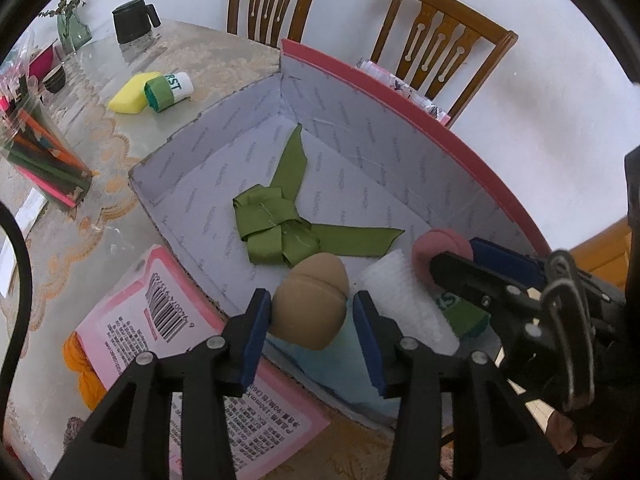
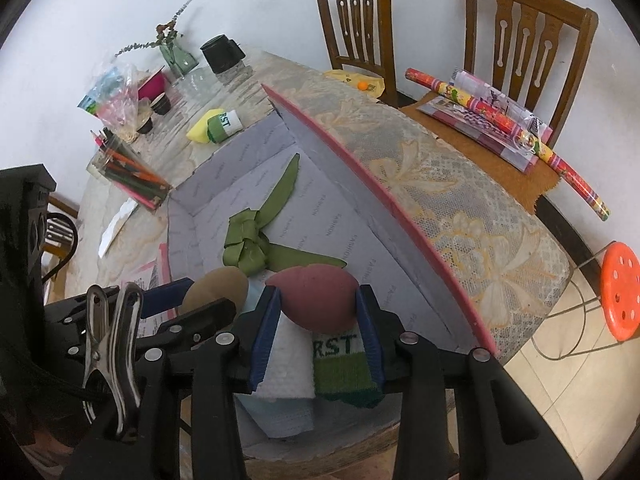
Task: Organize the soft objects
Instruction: 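Lower both sponges into the box and open both tools, then move both open tools back toward the grey sock and black cloth, then grasp the grey knit sock with the left tool while the right tool grasps the black cloth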
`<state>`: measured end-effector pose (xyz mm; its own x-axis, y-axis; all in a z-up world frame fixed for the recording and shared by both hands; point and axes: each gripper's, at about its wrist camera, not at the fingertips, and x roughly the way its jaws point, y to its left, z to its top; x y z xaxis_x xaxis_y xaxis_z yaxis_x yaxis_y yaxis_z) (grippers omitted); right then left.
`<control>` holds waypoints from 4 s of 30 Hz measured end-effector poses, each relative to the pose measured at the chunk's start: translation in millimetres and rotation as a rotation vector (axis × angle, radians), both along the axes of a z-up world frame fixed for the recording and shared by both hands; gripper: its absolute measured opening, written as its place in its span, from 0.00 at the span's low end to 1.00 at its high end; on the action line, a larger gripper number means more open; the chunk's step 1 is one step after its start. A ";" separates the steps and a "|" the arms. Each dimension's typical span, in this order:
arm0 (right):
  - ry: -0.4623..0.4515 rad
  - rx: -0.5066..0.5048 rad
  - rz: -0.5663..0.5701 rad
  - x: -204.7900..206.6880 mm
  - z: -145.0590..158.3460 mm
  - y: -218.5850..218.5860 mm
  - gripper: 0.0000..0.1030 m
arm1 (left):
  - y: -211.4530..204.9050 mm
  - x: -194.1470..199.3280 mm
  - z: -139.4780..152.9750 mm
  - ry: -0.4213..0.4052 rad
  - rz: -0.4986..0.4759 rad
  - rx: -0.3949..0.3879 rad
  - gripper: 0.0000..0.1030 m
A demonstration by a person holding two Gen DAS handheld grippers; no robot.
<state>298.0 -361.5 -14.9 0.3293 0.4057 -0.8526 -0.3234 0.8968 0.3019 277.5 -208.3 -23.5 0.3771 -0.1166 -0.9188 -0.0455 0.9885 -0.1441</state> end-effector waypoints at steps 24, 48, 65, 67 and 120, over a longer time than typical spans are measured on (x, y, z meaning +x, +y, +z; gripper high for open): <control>-0.061 -0.019 -0.020 -25.1 15.6 4.4 0.42 | 9.5 -34.3 24.0 -0.049 0.022 0.013 0.49; -0.123 -0.017 -0.046 -92.9 46.4 20.8 0.42 | 49.6 -106.7 61.2 -0.133 0.051 0.002 0.49; -0.119 -0.007 0.010 -152.6 49.8 66.2 0.42 | 106.5 -160.3 57.9 -0.119 0.108 0.057 0.49; -0.110 0.001 0.016 -159.2 48.9 71.5 0.42 | 114.0 -165.7 55.8 -0.114 0.103 0.071 0.49; 0.094 0.002 0.141 -194.5 2.7 151.9 0.42 | 180.3 -199.0 2.4 -0.040 0.129 0.015 0.10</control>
